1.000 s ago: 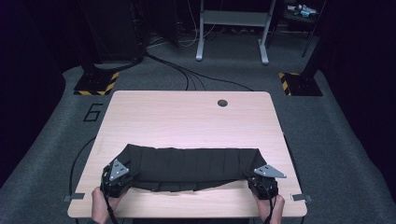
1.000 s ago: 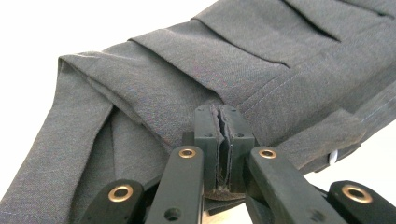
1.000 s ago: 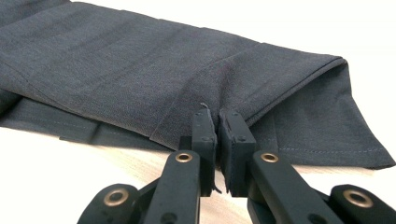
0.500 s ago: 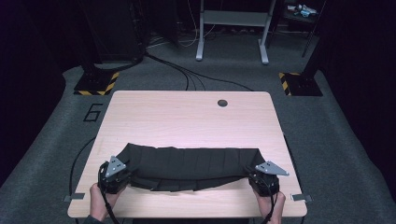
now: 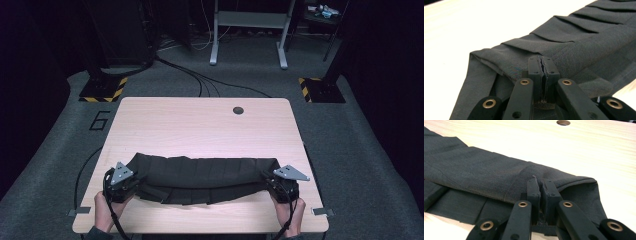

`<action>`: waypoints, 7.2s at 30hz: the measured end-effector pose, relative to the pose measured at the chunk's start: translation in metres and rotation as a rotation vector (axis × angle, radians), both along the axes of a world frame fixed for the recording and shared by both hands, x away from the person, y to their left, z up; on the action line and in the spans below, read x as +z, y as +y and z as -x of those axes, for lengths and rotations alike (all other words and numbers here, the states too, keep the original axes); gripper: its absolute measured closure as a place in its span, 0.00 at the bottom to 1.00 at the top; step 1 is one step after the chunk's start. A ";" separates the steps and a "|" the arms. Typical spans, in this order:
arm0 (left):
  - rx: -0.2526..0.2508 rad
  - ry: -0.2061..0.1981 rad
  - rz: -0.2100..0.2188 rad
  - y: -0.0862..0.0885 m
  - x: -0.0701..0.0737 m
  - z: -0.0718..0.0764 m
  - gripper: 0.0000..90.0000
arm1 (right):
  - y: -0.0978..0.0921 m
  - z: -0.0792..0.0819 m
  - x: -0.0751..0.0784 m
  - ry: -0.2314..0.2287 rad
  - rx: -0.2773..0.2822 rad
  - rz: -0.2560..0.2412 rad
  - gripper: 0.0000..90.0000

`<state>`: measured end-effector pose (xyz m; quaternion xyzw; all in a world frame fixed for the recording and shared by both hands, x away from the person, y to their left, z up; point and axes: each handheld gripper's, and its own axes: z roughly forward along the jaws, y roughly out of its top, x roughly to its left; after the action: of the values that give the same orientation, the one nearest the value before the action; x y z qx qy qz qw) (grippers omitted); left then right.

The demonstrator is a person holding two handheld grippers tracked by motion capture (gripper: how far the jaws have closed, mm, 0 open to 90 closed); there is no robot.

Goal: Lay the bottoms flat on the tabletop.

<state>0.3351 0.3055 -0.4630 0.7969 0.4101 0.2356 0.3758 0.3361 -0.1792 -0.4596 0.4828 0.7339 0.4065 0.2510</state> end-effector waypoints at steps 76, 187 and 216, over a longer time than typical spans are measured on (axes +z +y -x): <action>0.122 0.071 0.014 0.012 0.021 -0.142 0.24 | 0.008 -0.137 -0.012 0.234 -0.040 -0.004 0.20; 0.009 0.072 0.092 -0.034 -0.024 -0.073 0.92 | 0.005 -0.088 -0.033 0.150 -0.057 0.086 1.00; 0.000 0.057 0.105 -0.030 -0.018 -0.078 0.92 | 0.020 -0.095 -0.024 0.142 -0.021 0.079 0.96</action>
<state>0.4128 0.2754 -0.4811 0.7825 0.4326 0.1908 0.4051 0.4314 -0.1591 -0.4832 0.5078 0.7601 0.3395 0.2216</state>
